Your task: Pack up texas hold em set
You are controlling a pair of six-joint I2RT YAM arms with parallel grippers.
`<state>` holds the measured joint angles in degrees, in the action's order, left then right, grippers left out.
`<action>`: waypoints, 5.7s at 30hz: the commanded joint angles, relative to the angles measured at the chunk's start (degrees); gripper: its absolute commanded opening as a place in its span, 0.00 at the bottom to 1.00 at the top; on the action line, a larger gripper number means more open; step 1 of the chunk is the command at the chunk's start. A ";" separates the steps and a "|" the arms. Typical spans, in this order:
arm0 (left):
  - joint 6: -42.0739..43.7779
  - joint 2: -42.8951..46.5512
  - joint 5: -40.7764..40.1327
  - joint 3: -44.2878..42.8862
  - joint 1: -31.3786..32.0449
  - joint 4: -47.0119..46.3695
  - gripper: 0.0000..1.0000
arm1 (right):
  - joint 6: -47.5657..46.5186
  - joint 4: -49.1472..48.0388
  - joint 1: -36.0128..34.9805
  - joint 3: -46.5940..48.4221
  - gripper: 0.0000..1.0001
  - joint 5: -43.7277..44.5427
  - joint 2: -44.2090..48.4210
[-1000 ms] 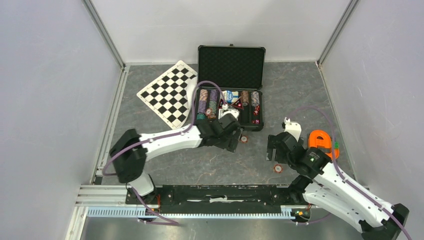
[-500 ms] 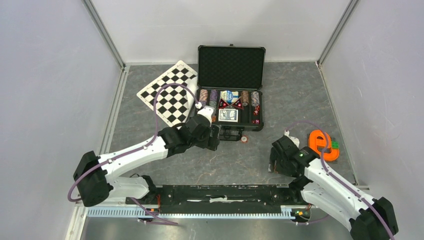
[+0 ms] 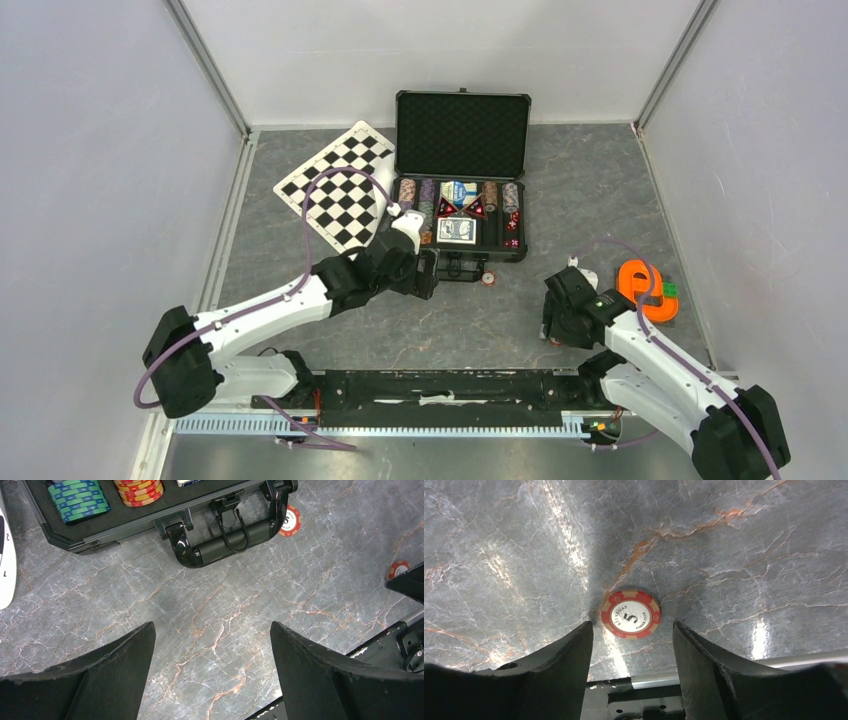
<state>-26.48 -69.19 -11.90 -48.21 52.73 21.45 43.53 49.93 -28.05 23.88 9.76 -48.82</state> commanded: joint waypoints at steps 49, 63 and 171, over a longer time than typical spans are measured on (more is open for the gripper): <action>3.58 3.82 -1.46 0.30 -1.20 -2.04 0.92 | 1.50 0.95 0.12 -3.12 0.52 -1.27 0.64; 4.31 3.63 -1.17 0.57 -1.67 -2.65 0.92 | 2.73 0.03 -0.60 -0.94 0.40 -3.32 0.54; -4.14 -13.99 9.02 -4.18 -1.20 3.10 0.41 | -18.38 -18.53 -0.95 13.30 0.98 13.05 10.18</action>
<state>-33.15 -86.61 -6.26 -52.40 53.78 27.42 25.26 33.39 -28.88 35.73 22.72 -38.98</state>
